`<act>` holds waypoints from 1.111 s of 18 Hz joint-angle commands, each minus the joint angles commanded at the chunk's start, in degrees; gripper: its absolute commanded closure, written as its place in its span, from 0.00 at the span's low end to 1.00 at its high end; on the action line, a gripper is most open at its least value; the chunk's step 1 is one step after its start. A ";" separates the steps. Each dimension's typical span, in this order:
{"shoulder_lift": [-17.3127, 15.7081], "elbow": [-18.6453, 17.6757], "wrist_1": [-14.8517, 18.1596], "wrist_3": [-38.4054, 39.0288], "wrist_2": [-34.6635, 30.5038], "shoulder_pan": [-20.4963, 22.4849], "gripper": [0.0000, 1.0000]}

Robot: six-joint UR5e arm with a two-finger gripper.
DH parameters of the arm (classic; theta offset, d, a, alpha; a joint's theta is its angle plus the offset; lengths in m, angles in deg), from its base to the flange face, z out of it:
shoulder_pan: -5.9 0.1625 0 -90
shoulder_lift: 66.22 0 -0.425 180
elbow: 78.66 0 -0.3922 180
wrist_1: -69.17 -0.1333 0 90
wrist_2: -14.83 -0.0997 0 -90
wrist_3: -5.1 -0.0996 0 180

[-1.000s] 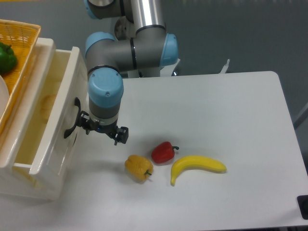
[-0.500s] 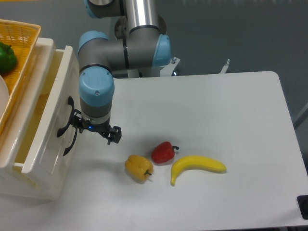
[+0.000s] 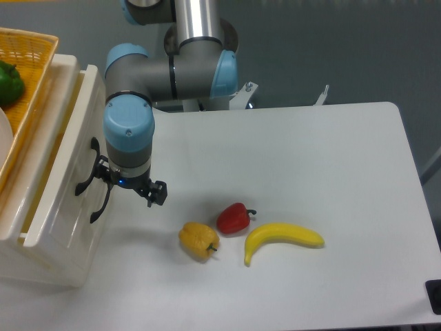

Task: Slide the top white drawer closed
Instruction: 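Keep pushing the drawer front until the drawer is fully shut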

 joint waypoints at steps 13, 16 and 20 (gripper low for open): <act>-0.09 0.00 0.09 0.35 0.26 -0.44 0.00; -0.18 0.09 0.09 0.35 0.26 -0.97 0.00; -0.26 0.09 0.09 0.44 0.26 -1.06 0.00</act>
